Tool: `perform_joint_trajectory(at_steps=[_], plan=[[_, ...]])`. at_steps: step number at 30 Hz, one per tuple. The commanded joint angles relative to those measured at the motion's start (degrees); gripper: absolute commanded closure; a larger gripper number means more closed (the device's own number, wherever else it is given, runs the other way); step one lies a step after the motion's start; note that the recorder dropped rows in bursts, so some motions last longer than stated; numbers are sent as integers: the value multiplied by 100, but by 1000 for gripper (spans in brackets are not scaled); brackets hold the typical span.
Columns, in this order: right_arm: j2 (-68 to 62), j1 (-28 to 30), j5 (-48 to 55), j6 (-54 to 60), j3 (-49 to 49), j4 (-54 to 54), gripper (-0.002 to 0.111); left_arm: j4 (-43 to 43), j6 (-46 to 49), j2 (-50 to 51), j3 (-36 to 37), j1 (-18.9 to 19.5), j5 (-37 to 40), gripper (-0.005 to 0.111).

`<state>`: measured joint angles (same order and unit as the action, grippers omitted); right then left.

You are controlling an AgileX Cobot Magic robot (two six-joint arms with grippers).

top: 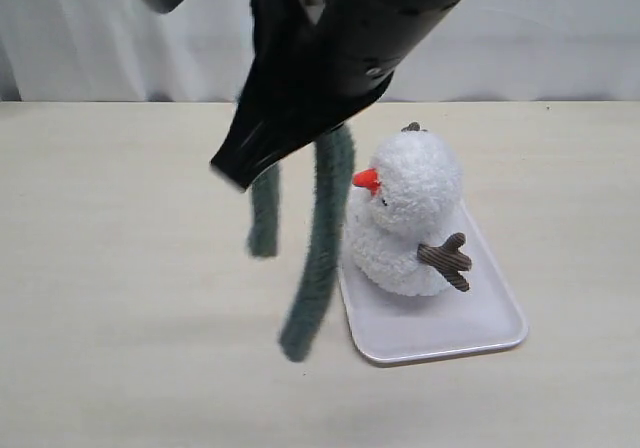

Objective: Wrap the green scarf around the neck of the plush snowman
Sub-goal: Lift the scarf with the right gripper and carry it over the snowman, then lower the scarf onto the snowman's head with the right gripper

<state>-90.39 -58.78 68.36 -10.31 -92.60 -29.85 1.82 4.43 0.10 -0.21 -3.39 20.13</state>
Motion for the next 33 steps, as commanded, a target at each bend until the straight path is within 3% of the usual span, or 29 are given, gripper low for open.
perform_joint_trajectory(at_steps=[1, 12, 19, 25, 33], plan=[[48, 73, 160, -472, 84, -931, 104, -3, -11, -10, 21, -20, -75, 107], [-350, 1168, 21, -1005, 699, -746, 104, -3, -11, -10, 21, -20, -75, 107], [-487, 1156, -1167, -1005, 699, -108, 104, -3, -11, -10, 21, -20, -60, 107], [-487, 1505, -504, -1117, 753, -641, 104, -3, -11, -10, 21, -20, -60, 107], [-487, 2030, -646, -1139, 1330, -666, 104, -3, -11, -10, 21, -20, -71, 107]])
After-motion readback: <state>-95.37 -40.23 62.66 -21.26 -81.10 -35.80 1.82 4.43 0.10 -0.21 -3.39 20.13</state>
